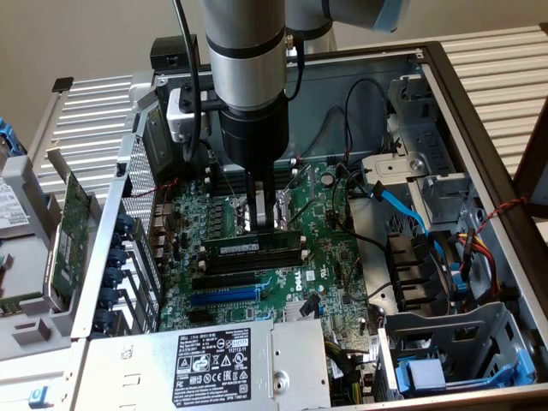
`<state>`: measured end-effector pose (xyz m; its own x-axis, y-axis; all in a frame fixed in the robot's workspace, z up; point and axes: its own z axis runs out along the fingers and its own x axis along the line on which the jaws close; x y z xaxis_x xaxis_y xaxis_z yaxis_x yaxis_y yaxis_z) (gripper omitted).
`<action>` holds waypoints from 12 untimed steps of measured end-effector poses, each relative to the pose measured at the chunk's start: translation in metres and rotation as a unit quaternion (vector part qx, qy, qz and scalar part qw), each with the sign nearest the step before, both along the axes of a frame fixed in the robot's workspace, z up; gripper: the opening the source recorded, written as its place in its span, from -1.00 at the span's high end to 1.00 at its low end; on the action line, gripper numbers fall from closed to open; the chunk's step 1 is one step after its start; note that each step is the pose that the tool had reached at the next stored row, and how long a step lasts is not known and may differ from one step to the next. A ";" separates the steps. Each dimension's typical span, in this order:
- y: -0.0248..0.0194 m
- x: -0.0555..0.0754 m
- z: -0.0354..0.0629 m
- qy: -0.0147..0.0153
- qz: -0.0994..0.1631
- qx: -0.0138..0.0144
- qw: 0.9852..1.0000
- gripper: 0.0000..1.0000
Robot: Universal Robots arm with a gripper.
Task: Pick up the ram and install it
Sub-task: 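Insert the ram into the slot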
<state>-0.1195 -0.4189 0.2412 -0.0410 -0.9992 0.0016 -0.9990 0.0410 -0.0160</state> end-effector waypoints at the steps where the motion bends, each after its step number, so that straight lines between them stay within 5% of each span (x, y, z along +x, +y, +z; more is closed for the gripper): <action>1: 0.0000 0.000 -0.0006 0.000 0.000 0.000 1.000 0.75; 12: 0.0001 -0.001 -0.0037 0.000 0.000 0.000 1.000 0.75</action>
<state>-0.1207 -0.4188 0.2375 -0.0404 -0.9992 0.0008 -0.9991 0.0404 -0.0163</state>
